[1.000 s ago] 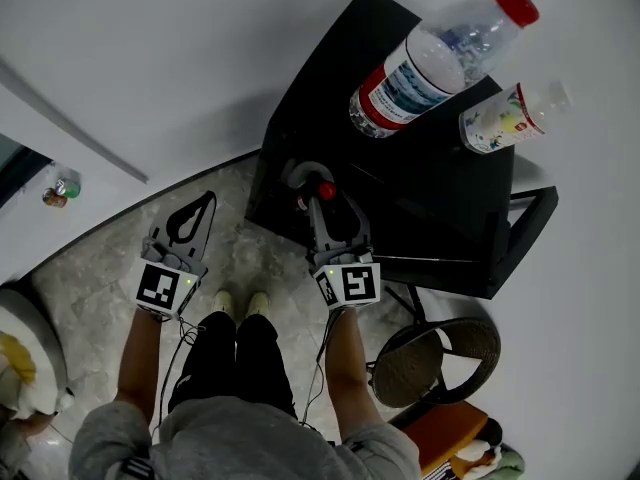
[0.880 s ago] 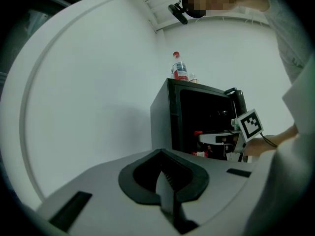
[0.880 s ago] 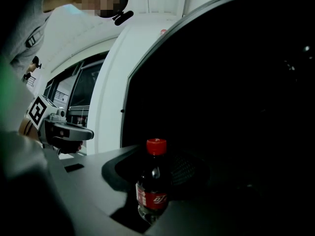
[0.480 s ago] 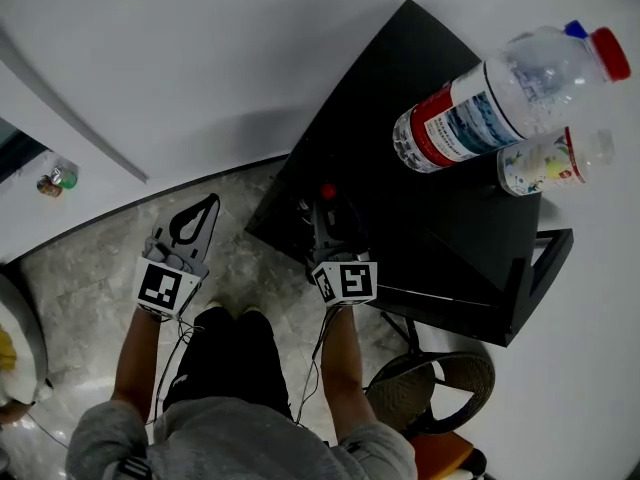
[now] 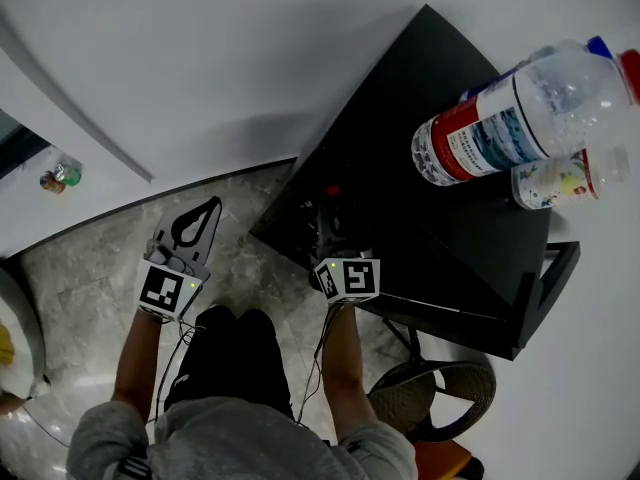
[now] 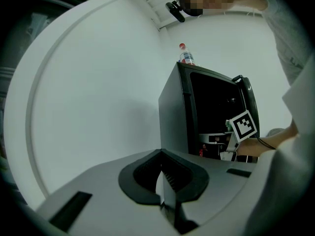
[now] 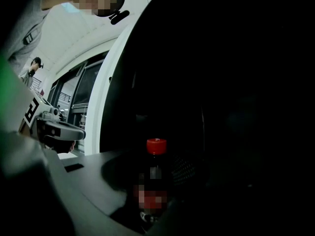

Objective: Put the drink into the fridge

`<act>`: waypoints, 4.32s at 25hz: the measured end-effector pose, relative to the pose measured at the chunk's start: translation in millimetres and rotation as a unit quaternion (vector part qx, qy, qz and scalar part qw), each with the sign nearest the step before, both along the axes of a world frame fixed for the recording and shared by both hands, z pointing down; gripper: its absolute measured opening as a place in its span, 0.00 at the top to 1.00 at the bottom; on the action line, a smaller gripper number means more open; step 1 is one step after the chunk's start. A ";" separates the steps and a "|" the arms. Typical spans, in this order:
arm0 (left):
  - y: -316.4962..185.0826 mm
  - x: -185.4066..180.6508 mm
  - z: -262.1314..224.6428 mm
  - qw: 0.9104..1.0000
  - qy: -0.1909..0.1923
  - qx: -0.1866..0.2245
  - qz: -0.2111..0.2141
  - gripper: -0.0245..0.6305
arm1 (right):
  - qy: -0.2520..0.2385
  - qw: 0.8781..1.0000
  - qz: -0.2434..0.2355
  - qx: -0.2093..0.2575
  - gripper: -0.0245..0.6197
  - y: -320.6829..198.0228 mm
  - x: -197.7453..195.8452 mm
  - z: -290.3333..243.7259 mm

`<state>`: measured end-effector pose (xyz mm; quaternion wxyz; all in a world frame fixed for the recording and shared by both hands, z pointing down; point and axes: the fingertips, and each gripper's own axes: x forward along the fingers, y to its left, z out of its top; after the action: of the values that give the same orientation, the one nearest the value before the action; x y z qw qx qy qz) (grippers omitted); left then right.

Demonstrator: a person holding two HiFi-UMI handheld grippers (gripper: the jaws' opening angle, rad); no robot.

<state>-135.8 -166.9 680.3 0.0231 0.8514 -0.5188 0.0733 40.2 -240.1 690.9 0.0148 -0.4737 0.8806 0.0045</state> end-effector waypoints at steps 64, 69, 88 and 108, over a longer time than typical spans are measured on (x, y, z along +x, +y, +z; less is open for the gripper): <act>102.1 31.1 -286.9 0.996 0.004 0.043 0.077 0.96 | 0.012 0.994 0.108 0.011 0.92 184.4 52.6 -291.5; 109.2 34.8 -287.5 0.996 0.003 0.039 0.083 0.96 | 0.005 0.994 0.113 0.005 0.92 192.7 52.9 -291.2; 98.0 29.1 -301.9 0.995 0.004 0.034 0.091 0.96 | 0.002 0.992 0.123 -0.006 0.92 186.2 49.8 -319.5; 13.5 50.0 -324.8 0.996 0.005 0.068 0.051 0.96 | -0.007 0.995 0.082 0.063 0.92 96.2 68.4 -401.5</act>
<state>-85.8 -153.4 355.6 -0.0363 0.8767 -0.4784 0.0347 108.6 -144.0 289.4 0.0499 -0.5426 0.8366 0.0576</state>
